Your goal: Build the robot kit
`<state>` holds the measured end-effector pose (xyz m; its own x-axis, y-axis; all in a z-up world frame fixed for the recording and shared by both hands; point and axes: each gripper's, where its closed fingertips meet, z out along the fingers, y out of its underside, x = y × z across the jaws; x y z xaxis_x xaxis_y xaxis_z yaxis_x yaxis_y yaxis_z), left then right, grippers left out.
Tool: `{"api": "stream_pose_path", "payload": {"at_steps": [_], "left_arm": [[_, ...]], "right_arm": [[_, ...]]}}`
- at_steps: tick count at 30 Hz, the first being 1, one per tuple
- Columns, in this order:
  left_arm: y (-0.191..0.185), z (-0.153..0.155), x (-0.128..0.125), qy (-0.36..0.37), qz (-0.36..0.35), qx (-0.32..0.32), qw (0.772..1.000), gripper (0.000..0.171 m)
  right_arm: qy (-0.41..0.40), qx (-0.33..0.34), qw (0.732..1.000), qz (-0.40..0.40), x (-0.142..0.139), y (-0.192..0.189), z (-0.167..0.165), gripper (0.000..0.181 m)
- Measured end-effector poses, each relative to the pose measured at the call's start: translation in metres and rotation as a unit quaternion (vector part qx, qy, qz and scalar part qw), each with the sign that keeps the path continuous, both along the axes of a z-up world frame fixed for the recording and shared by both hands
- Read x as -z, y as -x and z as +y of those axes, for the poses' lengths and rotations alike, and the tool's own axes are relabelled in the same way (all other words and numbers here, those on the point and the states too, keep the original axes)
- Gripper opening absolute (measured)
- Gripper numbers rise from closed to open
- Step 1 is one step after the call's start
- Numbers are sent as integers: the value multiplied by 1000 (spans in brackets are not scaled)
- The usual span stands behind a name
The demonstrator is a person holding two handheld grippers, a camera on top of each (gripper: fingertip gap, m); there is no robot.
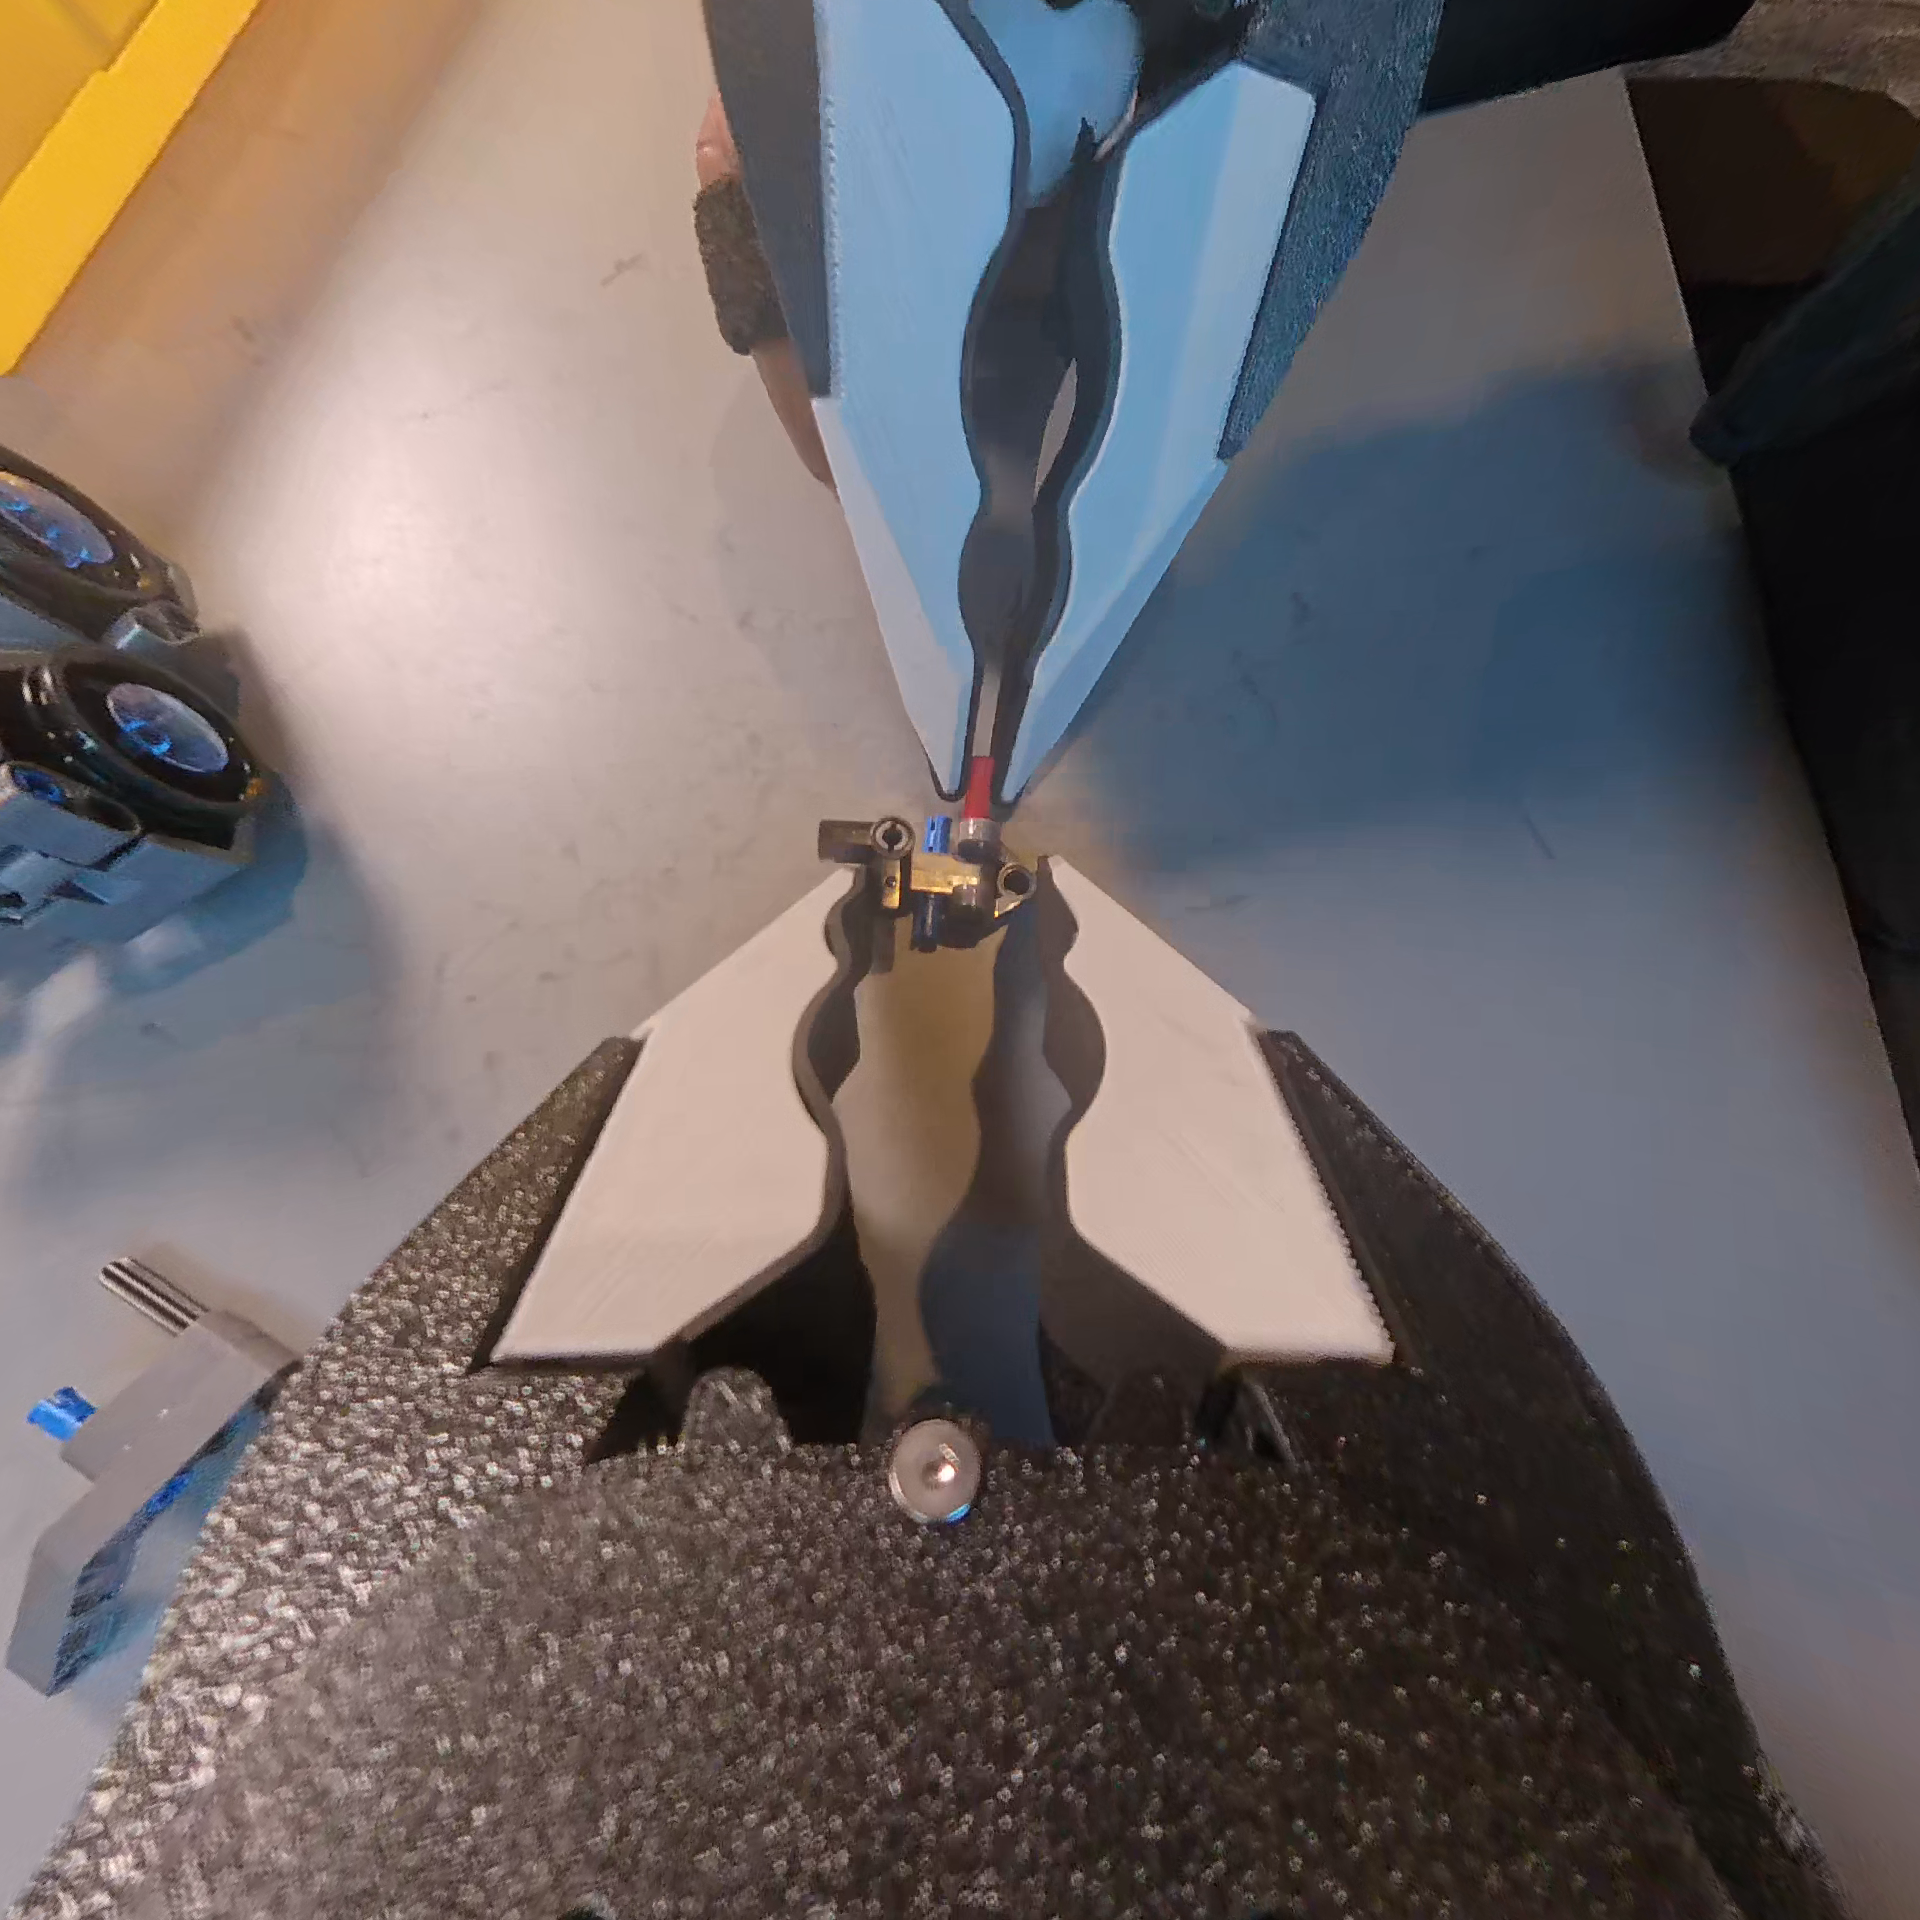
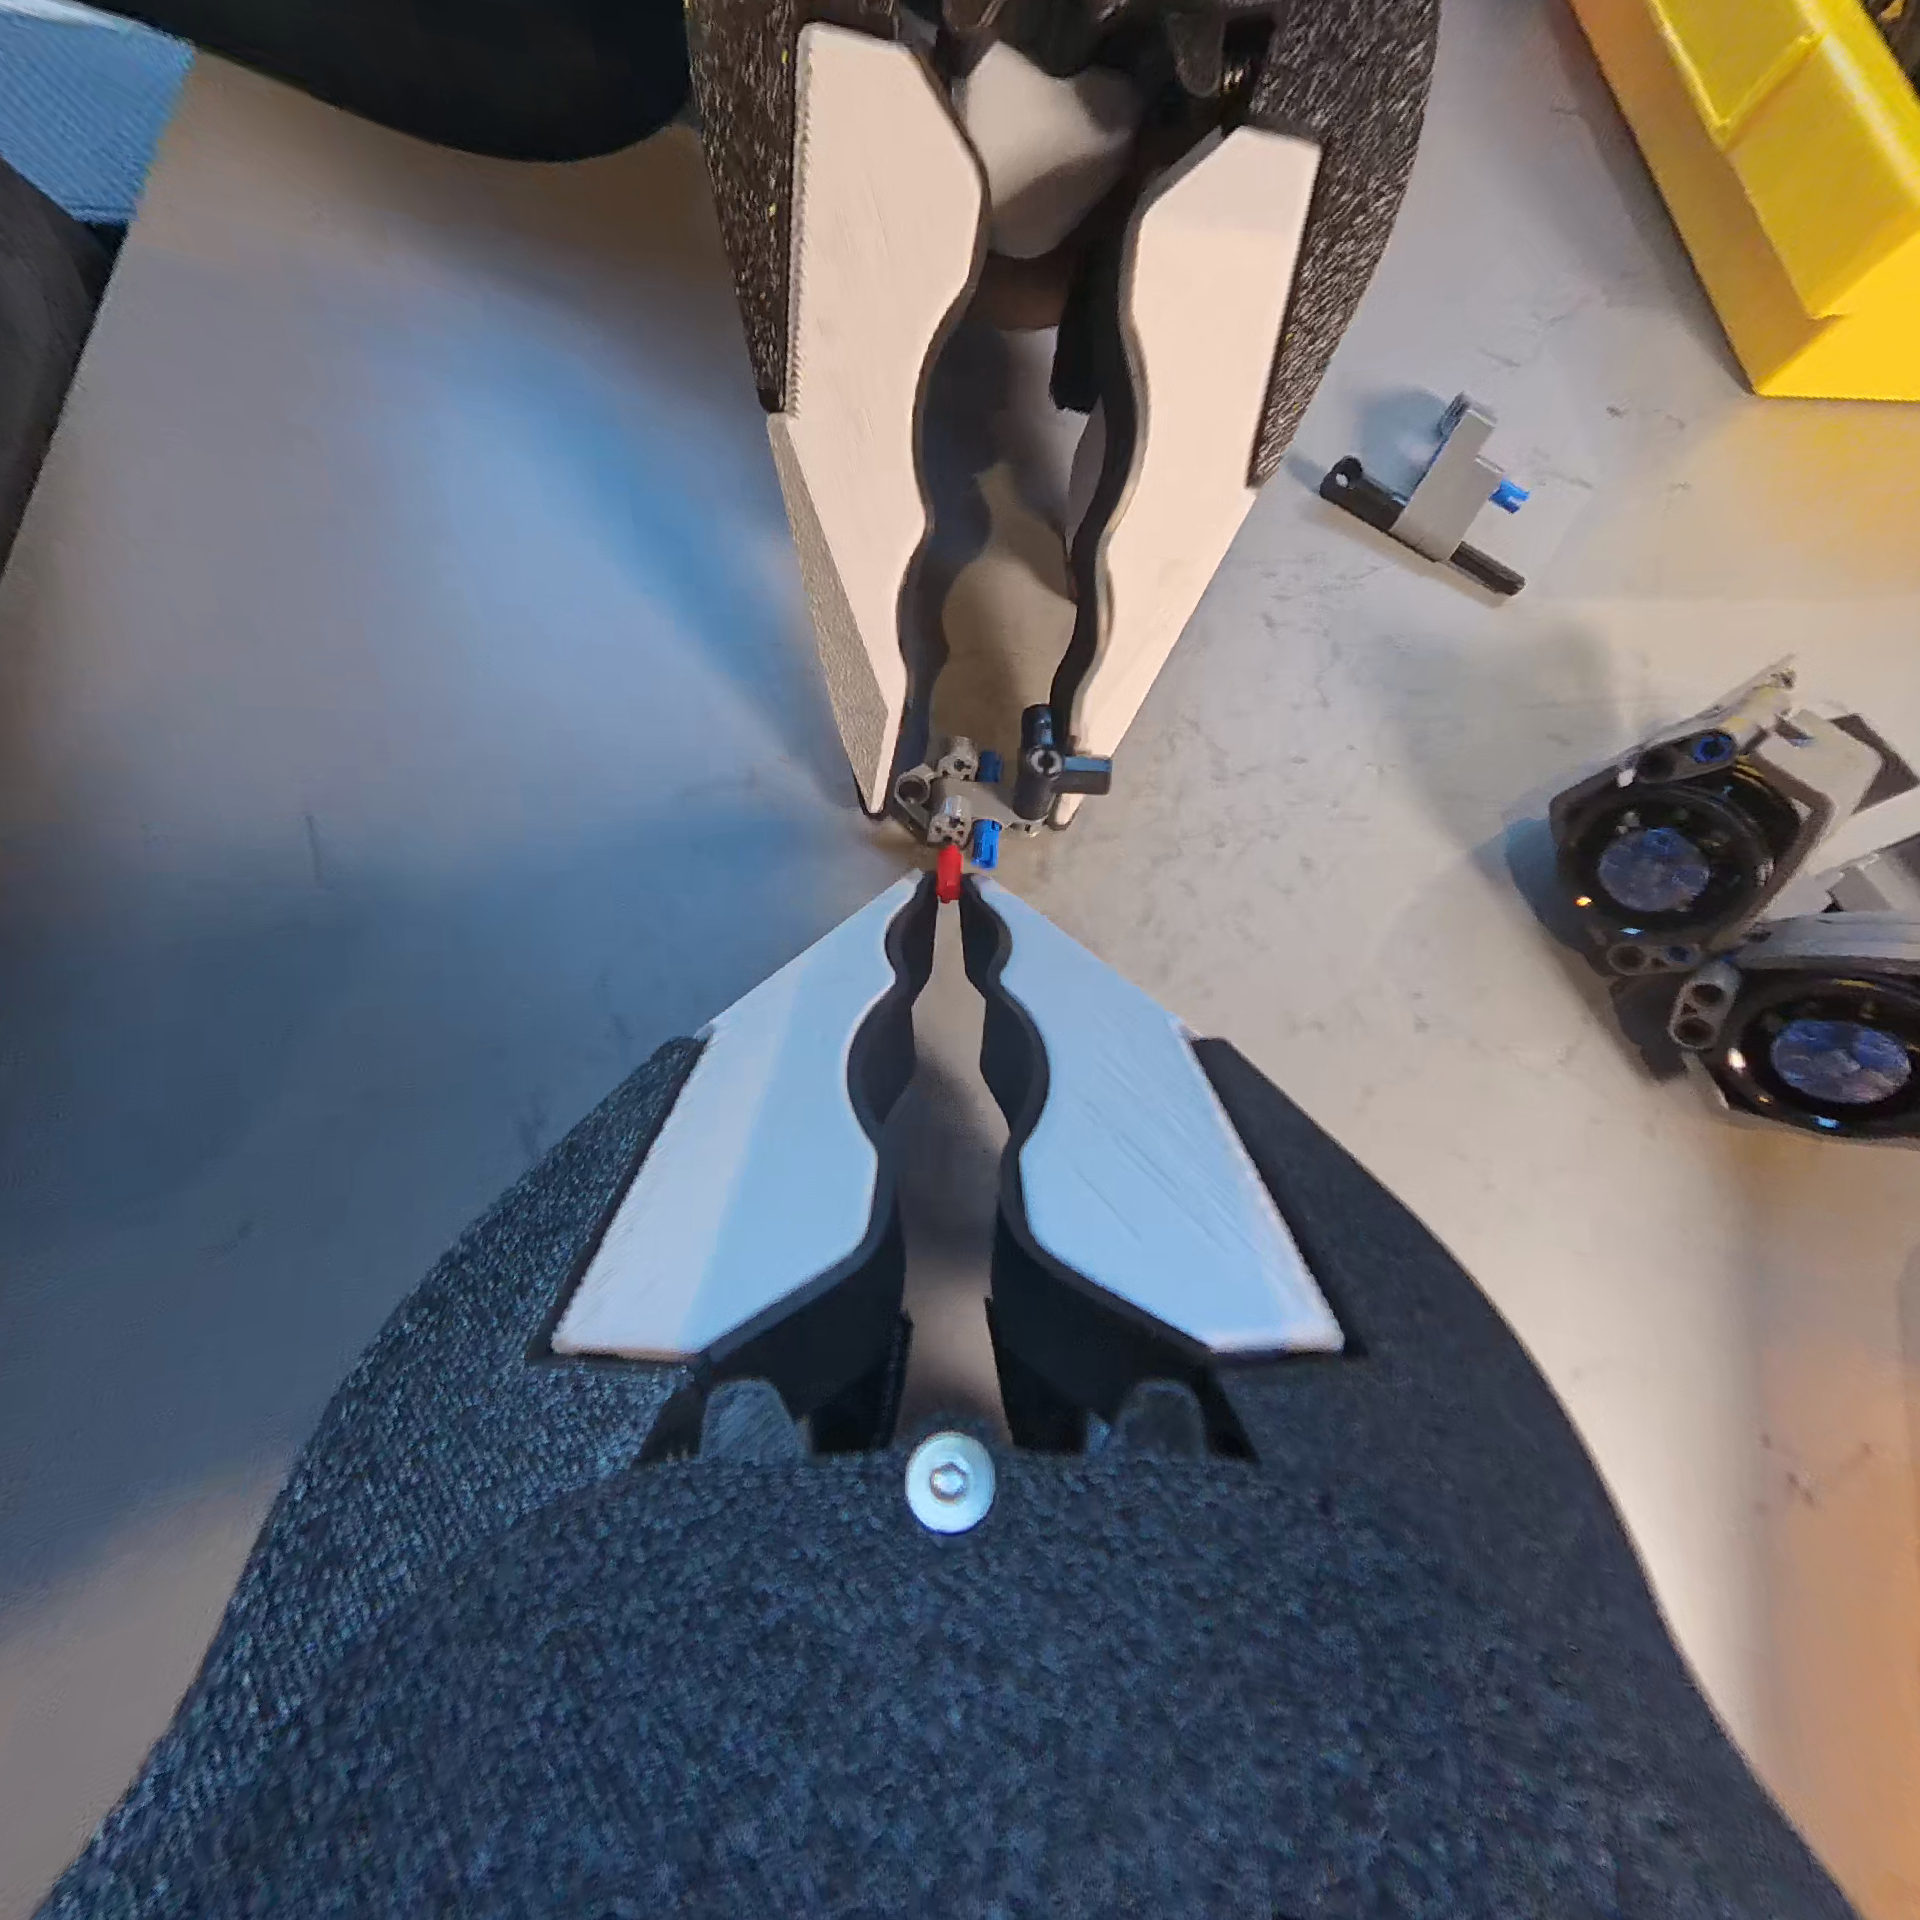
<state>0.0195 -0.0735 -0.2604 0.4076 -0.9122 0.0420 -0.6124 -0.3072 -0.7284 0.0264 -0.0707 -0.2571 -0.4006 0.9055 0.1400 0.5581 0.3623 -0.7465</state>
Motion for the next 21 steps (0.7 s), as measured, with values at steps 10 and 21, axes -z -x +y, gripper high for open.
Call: {"api": "stream_pose_path", "payload": {"at_steps": [10, 21], "left_arm": [[0, 0, 0, -8, -4, -12, 1000, 31], [0, 0, 1, -11, -3, -9, 1000, 31]], "right_arm": [[-14, 3, 1000, -7, 2, 1, -1, 3], [-5, -5, 1000, 1, 1, 2, 0, 2]]}}
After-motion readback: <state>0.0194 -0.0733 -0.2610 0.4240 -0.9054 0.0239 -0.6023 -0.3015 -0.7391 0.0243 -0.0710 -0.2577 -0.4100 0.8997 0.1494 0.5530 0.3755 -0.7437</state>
